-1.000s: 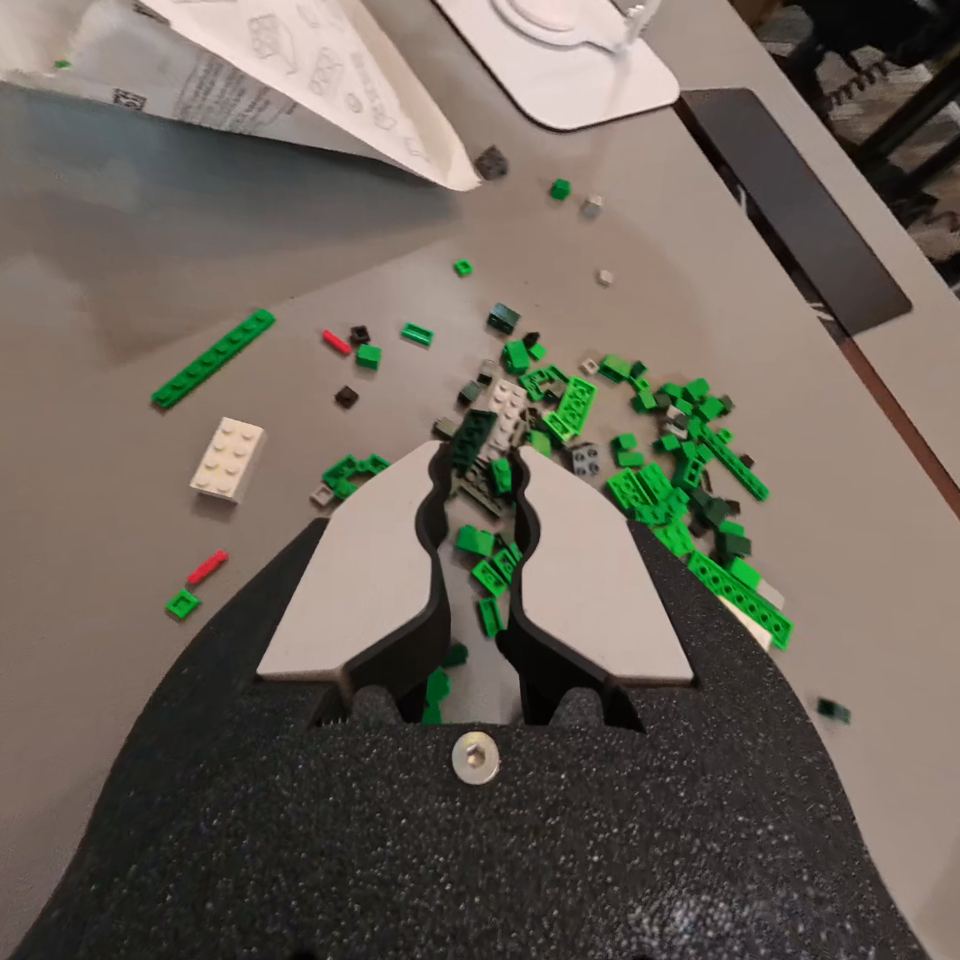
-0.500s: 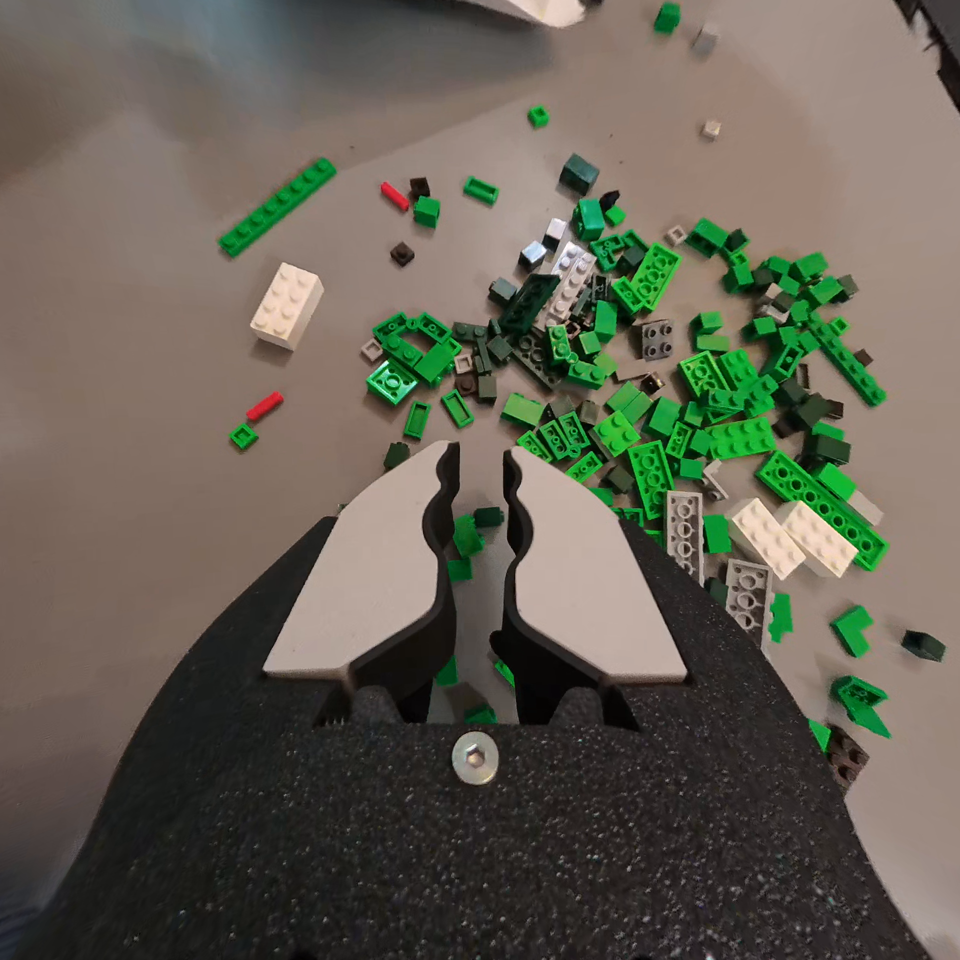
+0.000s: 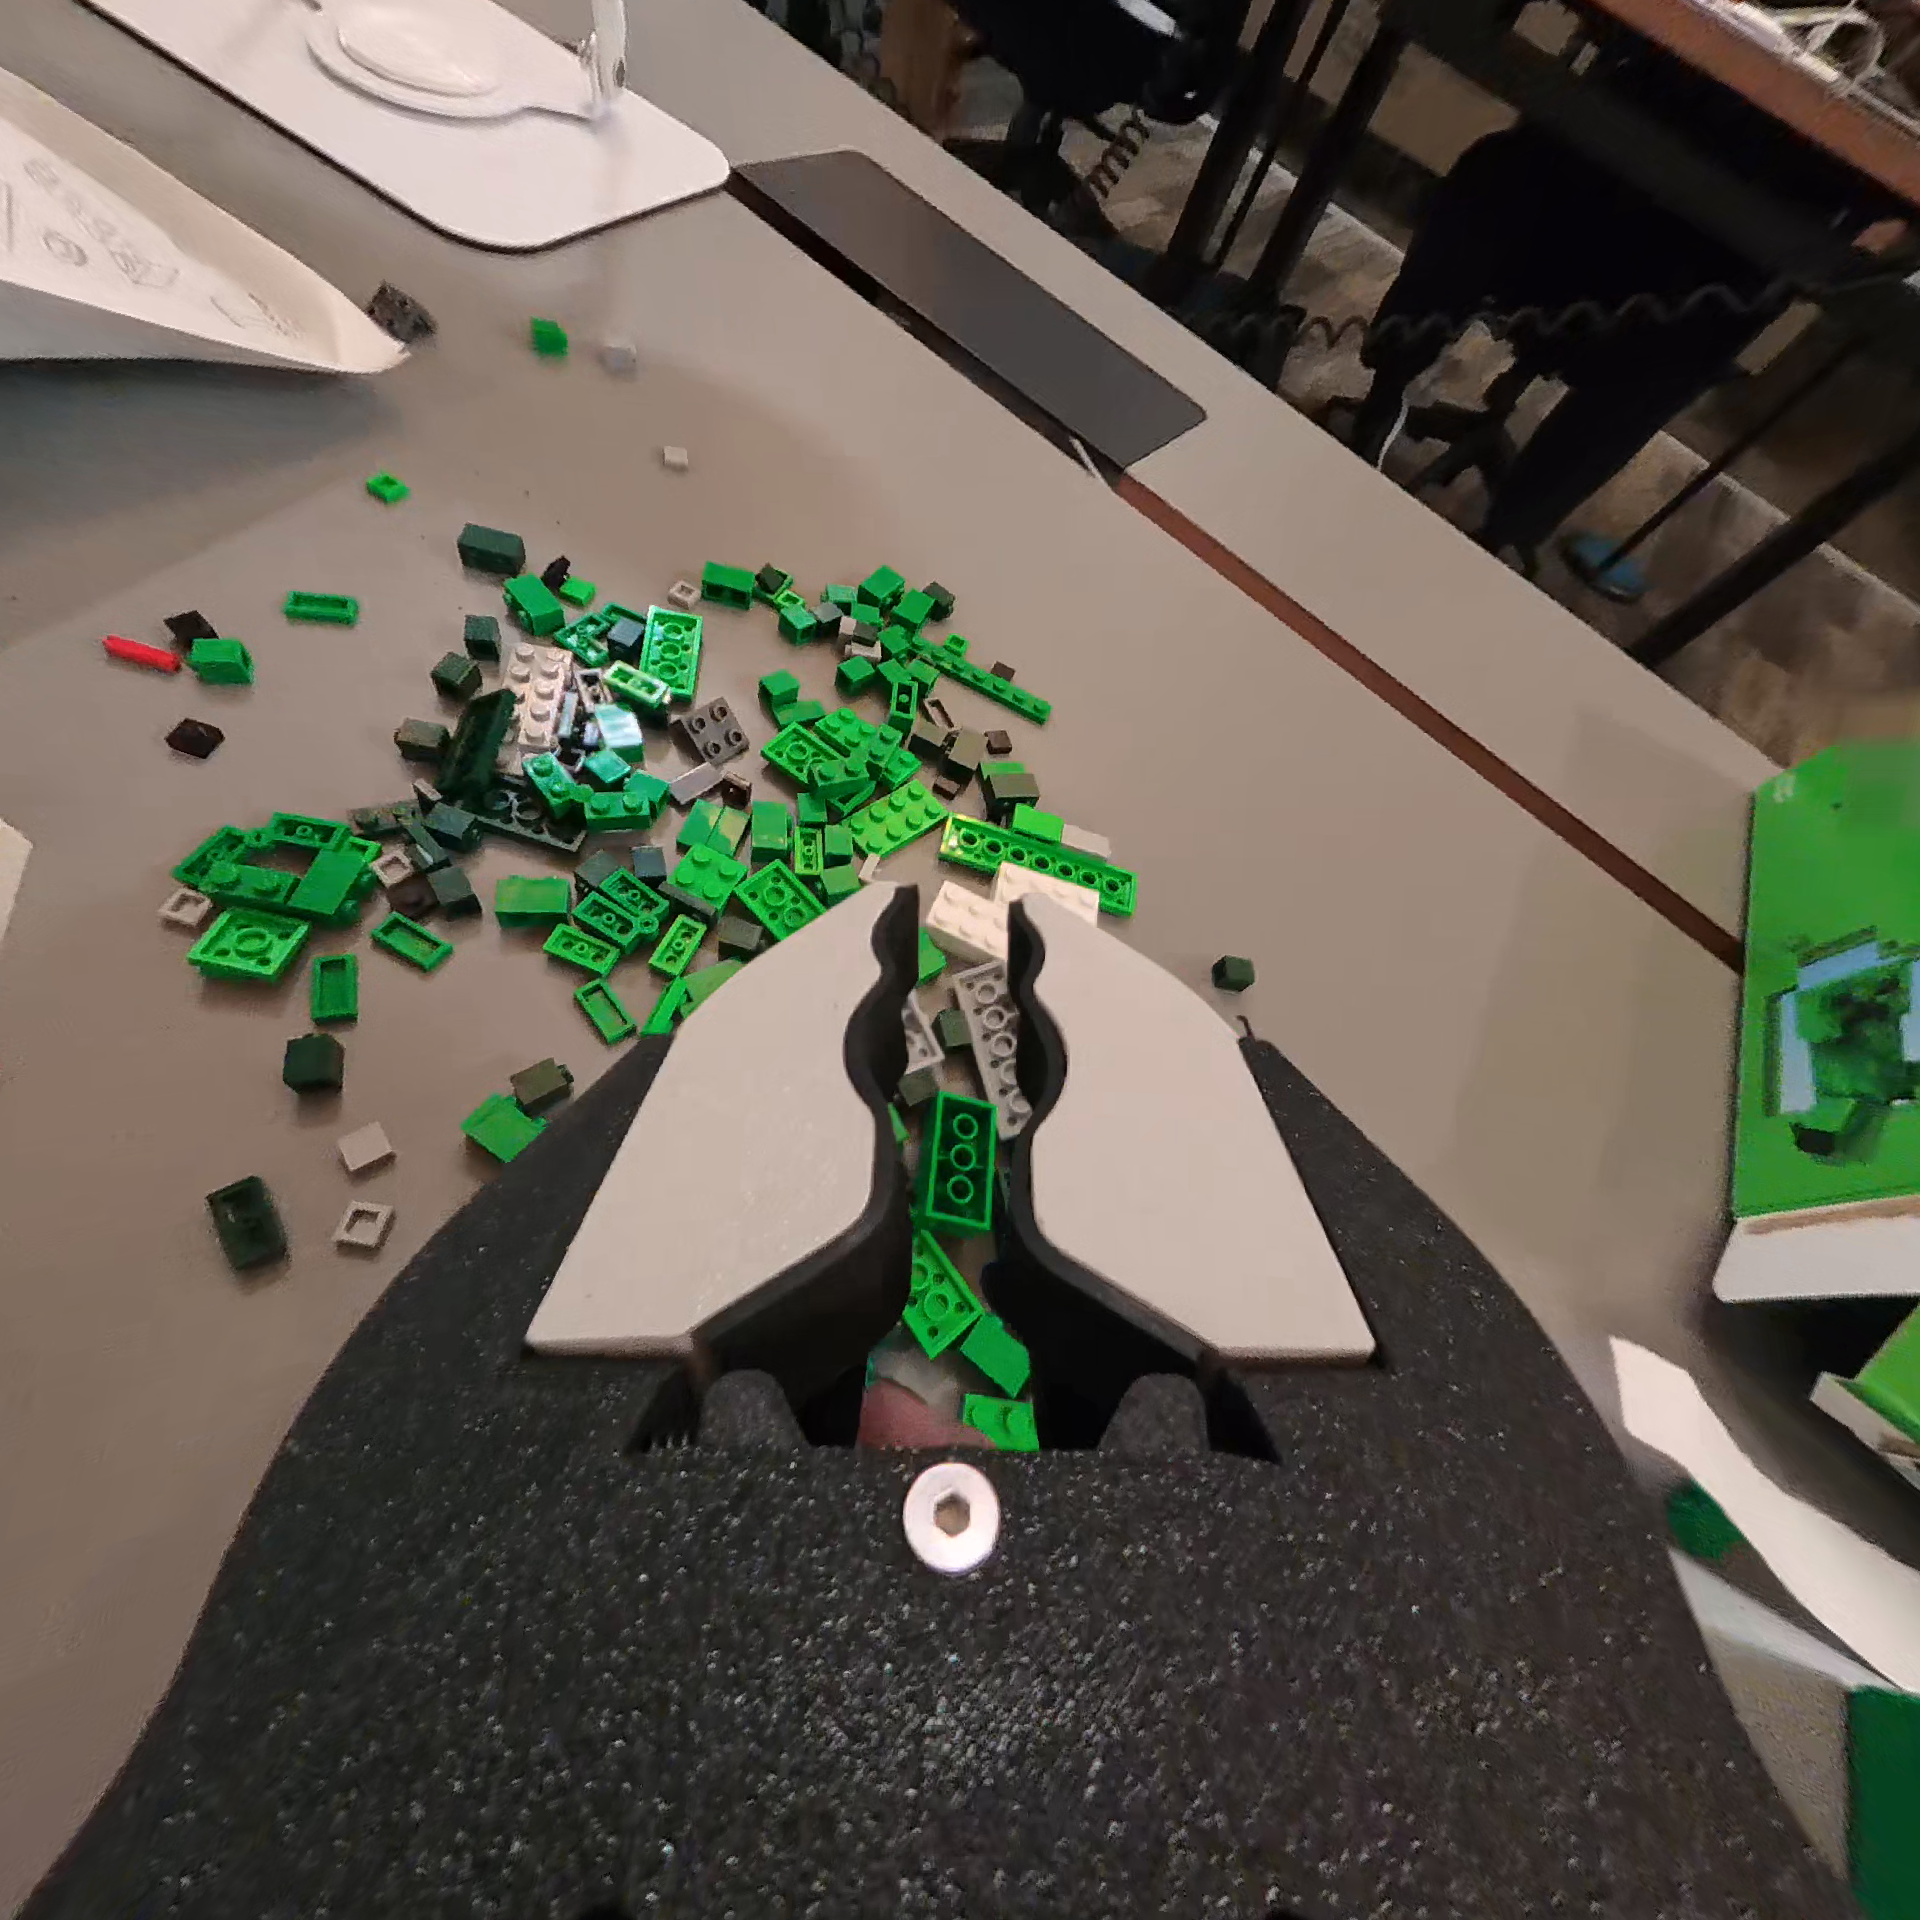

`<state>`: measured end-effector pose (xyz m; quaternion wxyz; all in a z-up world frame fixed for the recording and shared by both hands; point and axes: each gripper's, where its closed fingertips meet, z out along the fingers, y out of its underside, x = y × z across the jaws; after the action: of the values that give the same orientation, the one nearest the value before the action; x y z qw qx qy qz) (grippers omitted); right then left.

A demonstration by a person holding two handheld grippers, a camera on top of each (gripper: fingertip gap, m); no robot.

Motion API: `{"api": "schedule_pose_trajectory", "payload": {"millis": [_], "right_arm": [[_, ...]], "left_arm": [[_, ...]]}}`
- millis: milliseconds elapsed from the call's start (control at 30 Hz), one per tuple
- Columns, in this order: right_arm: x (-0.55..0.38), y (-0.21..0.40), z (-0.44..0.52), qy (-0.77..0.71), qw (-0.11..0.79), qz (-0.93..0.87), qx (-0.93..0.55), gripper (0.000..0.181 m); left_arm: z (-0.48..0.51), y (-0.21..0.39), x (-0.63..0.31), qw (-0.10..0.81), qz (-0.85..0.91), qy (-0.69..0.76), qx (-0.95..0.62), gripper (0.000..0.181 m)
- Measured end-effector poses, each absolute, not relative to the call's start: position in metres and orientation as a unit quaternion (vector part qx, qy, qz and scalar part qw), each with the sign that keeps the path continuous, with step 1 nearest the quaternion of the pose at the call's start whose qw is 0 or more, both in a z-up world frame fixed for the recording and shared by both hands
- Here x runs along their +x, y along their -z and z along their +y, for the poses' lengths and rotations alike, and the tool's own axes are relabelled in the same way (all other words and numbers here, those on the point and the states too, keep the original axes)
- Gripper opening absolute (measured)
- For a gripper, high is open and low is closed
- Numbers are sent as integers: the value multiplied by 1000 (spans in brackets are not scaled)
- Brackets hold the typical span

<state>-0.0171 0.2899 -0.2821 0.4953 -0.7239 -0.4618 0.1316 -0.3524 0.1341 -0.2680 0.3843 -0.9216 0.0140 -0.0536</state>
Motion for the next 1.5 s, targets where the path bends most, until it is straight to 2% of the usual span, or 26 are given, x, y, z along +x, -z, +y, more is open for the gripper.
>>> {"api": "schedule_pose_trajectory", "payload": {"millis": [133, 333, 767, 1067, 1167, 1300, 1433, 1500], "right_arm": [[-18, 294, 284, -135, 463, -482, -731, 17], [-15, 294, 288, -136, 465, -469, -739, 21], [5, 272, 321, -78, 559, -360, -743, 21], [11, 274, 329, -72, 570, -326, -751, 19], [-19, 283, 302, -158, 523, -423, -723, 17], [-56, 308, 204, -298, 344, -628, -632, 15], [-51, 331, 172, -250, 247, -691, -631, 15], [-52, 336, 165, -237, 225, -706, -628, 15]], "left_arm": [[134, 268, -352, 384, 16, 53, -922, 0], [134, 269, -351, 383, 18, 56, -922, 0], [135, 270, -348, 379, 25, 58, -923, 0], [135, 271, -347, 378, 28, 62, -923, 0], [135, 271, -346, 378, 29, 62, -923, 0], [134, 272, -346, 377, 31, 61, -924, 0], [134, 272, -345, 376, 32, 60, -924, 0], [134, 271, -344, 375, 34, 59, -924, 0]]}}
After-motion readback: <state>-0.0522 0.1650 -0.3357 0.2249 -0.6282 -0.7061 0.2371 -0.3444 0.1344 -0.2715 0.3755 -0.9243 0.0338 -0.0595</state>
